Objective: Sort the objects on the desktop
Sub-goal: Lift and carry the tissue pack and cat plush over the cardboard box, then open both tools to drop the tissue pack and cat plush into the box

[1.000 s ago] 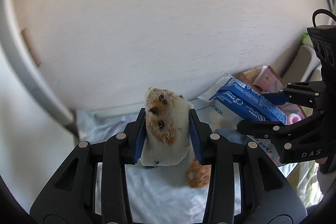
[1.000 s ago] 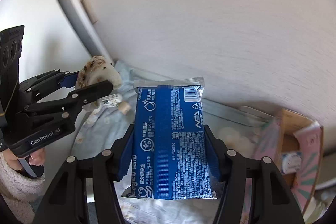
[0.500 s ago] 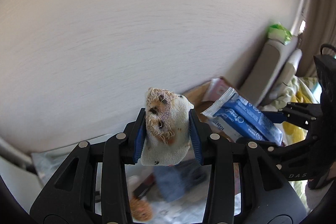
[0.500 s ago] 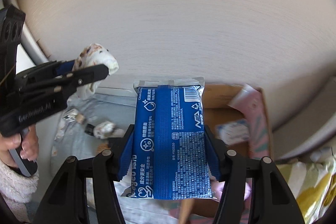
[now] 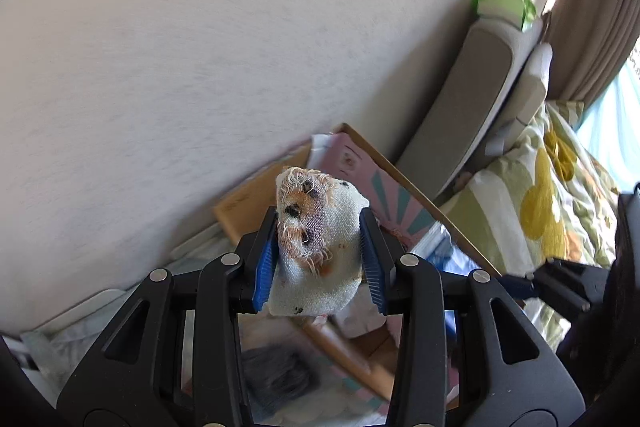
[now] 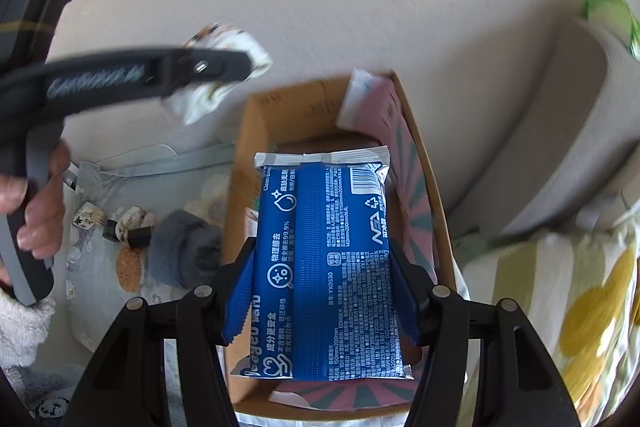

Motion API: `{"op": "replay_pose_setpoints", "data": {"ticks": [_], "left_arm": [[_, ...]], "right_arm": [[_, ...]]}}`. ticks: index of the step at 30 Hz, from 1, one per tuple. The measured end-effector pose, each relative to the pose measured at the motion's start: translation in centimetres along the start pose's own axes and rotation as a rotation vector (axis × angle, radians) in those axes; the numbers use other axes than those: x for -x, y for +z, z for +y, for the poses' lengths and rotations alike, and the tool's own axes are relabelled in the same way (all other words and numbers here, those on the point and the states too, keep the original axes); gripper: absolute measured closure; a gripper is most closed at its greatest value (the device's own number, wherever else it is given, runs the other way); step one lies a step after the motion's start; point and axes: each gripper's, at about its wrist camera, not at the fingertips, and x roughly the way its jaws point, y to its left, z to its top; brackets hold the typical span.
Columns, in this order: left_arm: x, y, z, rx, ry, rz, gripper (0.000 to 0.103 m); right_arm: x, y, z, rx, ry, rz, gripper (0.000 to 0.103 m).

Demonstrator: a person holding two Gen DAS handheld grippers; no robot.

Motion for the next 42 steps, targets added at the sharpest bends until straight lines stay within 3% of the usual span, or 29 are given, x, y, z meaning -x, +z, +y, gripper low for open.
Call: {"op": "replay_pose_setpoints", "data": {"ticks": [12,26,29,30,31,32,36,38,42], "left_arm": [[-5.0,-0.2,-2.3,-0.038,0.01,0.072,0.068],[-5.8,0.3,-2.1,-0.073,0.029,0.064,0.067],[-5.8,0.6,-1.9,-0.068,0.022,0.067,0.049],[-5.8,0.6,-2.0,-0.073,0.033,0.07,0.021],[-5.8,0.6,-2.1,-0.08,0.052,0.067,0.0],[-5.4,0.6,-2.2,-0.092,0.076,0.044,0.001],[-4.5,0.6,-2.5,-0.136,0.108,0.025,0.0],[-3.9,0.6,-2.3,-0.141,0.115,0.019,0.0],[-2.0,0.4,-1.0,-0.116,0.103,0.007,0.0]], "right_arm": [[-1.4,-1.9,-2.3,-0.063,0.0,0.028,0.047],[-4.2,-0.7,-1.3,-0.041,0.007,0.058,0.046],[-4.6,-0.4,-1.1,-0.045,0.001,0.062,0.046],[-4.7,-0.3,-1.0,-0.045,-0.002,0.064,0.045],[-4.8,-0.3,-1.0,-0.049,-0.001,0.067,0.042],[-4.7,-0.2,-1.0,-0.052,0.004,0.067,0.03],[-4.0,-0.1,-1.0,-0.068,0.003,0.034,0.014],[-3.6,-0.1,-0.8,-0.061,-0.002,0.027,0.0],[-2.6,-0.4,-0.4,-0.05,-0.031,0.006,0.0]]}}
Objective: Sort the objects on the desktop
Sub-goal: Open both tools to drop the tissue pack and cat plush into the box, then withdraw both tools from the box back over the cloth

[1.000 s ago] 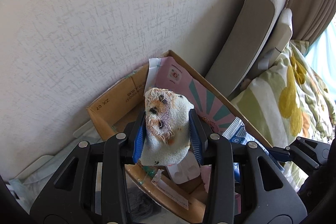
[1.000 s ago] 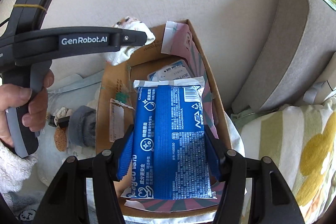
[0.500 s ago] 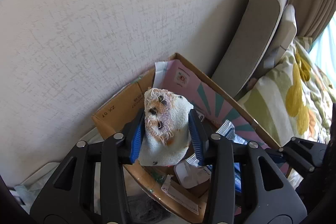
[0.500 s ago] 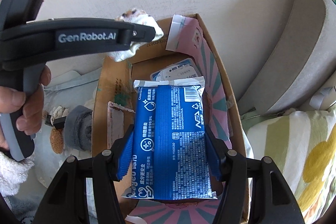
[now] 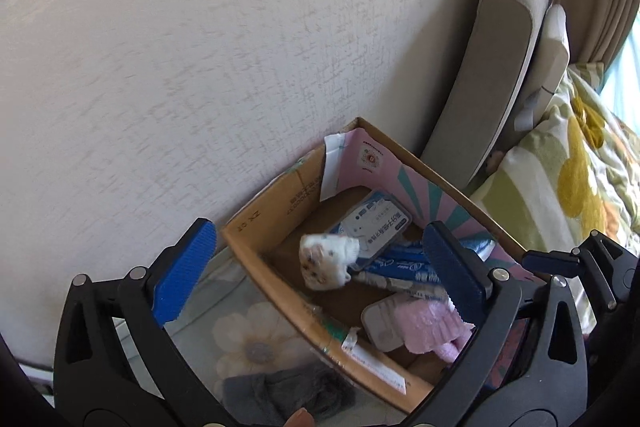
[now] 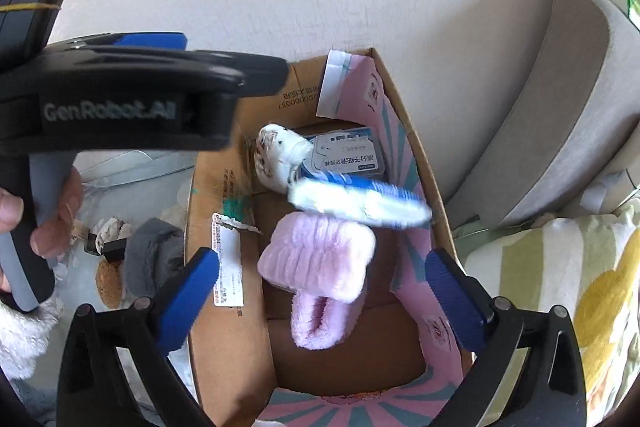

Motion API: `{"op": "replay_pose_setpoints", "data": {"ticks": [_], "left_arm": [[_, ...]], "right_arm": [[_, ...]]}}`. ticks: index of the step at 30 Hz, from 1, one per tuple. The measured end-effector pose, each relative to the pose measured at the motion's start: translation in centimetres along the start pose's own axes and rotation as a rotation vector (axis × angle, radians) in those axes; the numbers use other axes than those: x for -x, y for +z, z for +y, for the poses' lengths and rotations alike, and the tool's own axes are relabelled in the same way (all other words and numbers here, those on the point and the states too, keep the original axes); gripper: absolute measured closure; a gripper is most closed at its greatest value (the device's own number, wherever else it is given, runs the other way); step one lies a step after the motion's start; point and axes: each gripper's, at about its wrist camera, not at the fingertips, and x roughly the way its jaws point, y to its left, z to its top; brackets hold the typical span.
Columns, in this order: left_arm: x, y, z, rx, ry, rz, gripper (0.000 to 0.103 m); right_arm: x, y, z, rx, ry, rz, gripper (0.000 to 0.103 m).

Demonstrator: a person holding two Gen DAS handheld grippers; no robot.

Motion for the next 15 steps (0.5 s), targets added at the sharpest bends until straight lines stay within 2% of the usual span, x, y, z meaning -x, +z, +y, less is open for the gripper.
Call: {"op": "replay_pose_setpoints", "data": {"ticks": [6,9,11,15], "left_arm": [[2.9,-0.9,2.0,0.027,0.006,-0.028,0.0],[4.2,-1.6,2.6,0.035,0.009,-0.049,0.0],[5.1,-2.0,3.0,0.042,-0.001,-0.06,0.0],[6.8,-2.8,3.7,0.069,-0.034,-0.086,0.0]], "right_arm": [[1.5,-0.3,0.3,-0.008,-0.019,-0.026,0.0],[2.4,-0.5,0.6,-0.032,0.02,-0.043,0.0],[3.0,-0.6,1.1,-0.047,0.055,-0.049,0.0],[4.1,-0.9,2.8,0.002,0.035,-0.062,0.0]]}}
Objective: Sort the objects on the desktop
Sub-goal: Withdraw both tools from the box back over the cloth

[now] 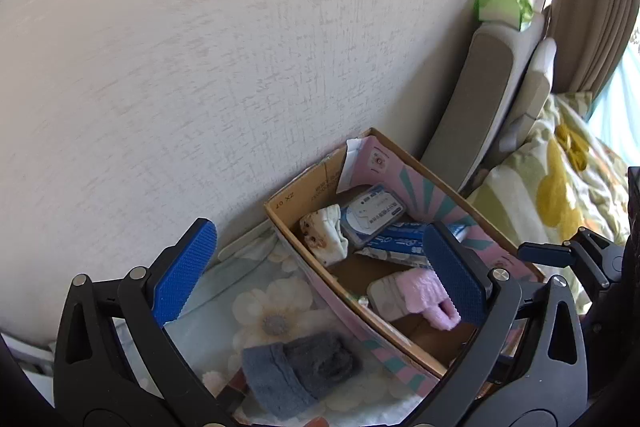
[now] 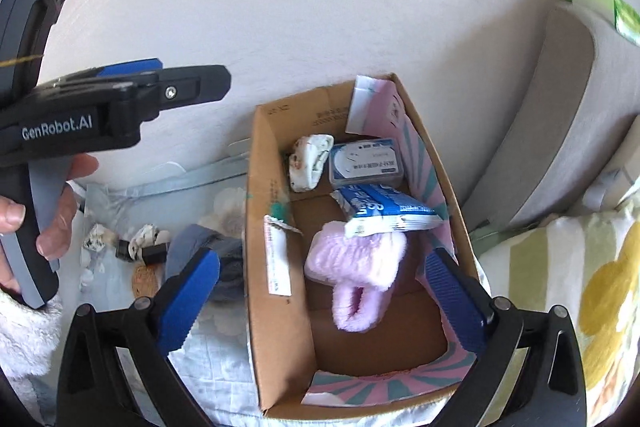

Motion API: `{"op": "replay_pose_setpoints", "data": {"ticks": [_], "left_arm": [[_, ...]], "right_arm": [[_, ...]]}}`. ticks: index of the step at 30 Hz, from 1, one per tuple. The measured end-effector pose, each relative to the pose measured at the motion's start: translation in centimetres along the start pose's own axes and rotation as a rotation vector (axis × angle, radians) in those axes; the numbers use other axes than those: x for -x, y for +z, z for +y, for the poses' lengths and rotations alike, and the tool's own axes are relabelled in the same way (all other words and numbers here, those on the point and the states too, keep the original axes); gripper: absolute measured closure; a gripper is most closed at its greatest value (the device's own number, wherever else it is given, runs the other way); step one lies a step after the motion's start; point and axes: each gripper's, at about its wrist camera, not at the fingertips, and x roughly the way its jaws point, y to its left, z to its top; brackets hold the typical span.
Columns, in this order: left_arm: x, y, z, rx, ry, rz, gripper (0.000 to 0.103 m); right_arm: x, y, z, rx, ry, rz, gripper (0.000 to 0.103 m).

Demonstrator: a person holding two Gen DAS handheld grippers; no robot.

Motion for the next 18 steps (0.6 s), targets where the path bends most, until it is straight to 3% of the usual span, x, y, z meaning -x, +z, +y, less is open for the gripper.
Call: {"op": "replay_pose_setpoints", "data": {"ticks": [8,18], "left_arm": [[4.4,-1.4,1.4,0.023,-0.02,-0.077,0.0],[9.0,-3.9,4.5,0.048,-0.008,-0.128,0.0]], "right_arm": [[1.7,-0.3,3.2,0.058,-0.006,-0.01,0.0],[2.8,-1.3,8.2,0.146,0.05,0.014,0.0]]}}
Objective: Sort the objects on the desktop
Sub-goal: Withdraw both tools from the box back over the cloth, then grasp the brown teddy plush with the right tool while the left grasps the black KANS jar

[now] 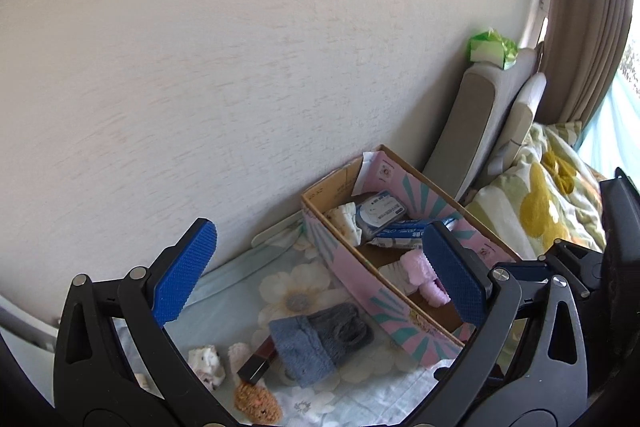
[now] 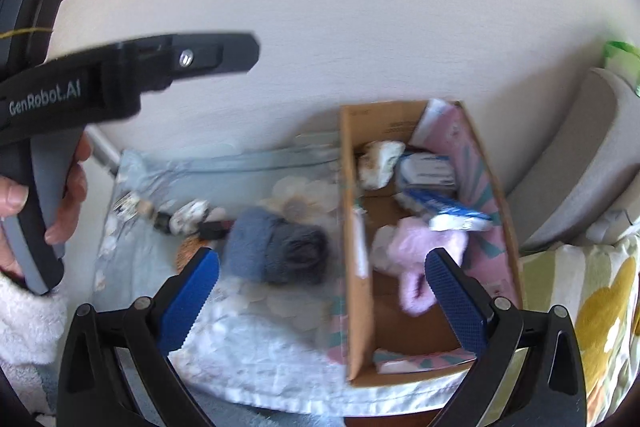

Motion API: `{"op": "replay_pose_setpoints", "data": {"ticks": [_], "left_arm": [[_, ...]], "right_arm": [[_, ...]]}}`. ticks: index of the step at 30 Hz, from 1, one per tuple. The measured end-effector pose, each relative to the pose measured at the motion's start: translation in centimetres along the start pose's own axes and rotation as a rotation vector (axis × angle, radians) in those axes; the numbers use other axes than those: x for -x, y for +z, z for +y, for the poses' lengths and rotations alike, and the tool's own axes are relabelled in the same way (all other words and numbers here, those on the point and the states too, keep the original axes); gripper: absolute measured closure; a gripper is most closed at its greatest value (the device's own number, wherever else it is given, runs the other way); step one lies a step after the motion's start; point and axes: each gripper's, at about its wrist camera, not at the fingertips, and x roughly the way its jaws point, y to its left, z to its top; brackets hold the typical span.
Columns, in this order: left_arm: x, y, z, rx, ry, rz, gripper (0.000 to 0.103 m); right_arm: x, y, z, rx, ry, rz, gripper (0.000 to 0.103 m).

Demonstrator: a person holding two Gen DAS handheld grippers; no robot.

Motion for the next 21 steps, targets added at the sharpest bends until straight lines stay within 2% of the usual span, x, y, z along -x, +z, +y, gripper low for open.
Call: {"op": "replay_pose_setpoints", "data": {"ticks": [5,7,14,16,21], "left_arm": [[2.6,-0.4,1.4,-0.007,0.061,-0.027,0.0],[3.5,-0.6,2.4,0.014,0.078,-0.032,0.0],[5.9,-2.0,7.4,0.134,0.125,-0.044,0.0],[6.6,-2.7,8.8,0.147,0.162,-0.045,0.0],[7.5,-5.1,12.4,0.192,0.256,-0.021,0.0]], "right_arm": [[0.1,-0.1,2.6,0.107,-0.076,0.024,0.0],[0.2,0.1,3.4,0.115,-0.048,0.05,0.0],[1.0,0.9,6.6,0.168,-0.006,0.022,0.0],[0.9,1.1,7.2,0.175,0.014,0.006,0.0],[-0.4,1.1,8.8,0.221,0.002,-0.027,0.0]]}}
